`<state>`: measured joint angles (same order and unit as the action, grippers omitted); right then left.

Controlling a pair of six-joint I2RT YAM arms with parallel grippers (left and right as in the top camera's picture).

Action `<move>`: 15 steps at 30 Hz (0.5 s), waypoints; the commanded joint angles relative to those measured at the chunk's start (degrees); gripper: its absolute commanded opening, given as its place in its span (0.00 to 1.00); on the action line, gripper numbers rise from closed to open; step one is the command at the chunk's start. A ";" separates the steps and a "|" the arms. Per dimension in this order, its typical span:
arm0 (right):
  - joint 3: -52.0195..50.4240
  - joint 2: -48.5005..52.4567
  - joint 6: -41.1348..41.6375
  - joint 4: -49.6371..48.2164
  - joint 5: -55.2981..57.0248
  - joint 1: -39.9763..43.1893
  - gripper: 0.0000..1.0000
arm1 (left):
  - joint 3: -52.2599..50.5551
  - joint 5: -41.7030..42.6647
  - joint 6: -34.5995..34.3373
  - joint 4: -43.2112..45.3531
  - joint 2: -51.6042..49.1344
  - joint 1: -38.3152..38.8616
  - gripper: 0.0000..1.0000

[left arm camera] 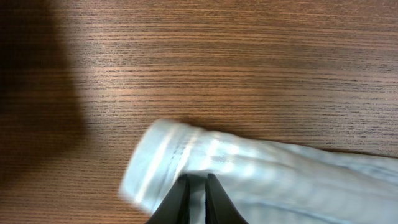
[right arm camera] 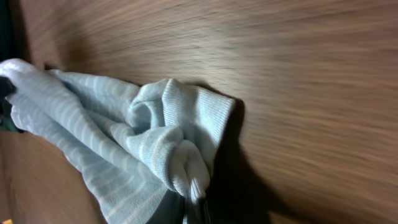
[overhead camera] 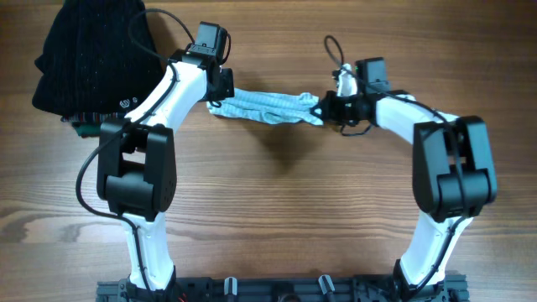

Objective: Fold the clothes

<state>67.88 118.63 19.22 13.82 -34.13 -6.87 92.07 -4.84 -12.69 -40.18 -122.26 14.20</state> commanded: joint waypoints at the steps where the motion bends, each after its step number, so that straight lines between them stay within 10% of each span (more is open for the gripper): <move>1: -0.59 -2.19 -5.25 3.69 2.12 5.99 0.04 | -0.24 -0.39 0.50 -0.07 -0.44 0.17 0.11; 15: 1.60 -9.01 -16.31 13.70 2.14 14.64 0.04 | -0.24 -0.37 0.48 -0.90 -0.28 0.17 0.09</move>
<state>67.88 111.81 6.35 25.71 -32.49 8.38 92.07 -4.84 -12.69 -40.53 -122.26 14.20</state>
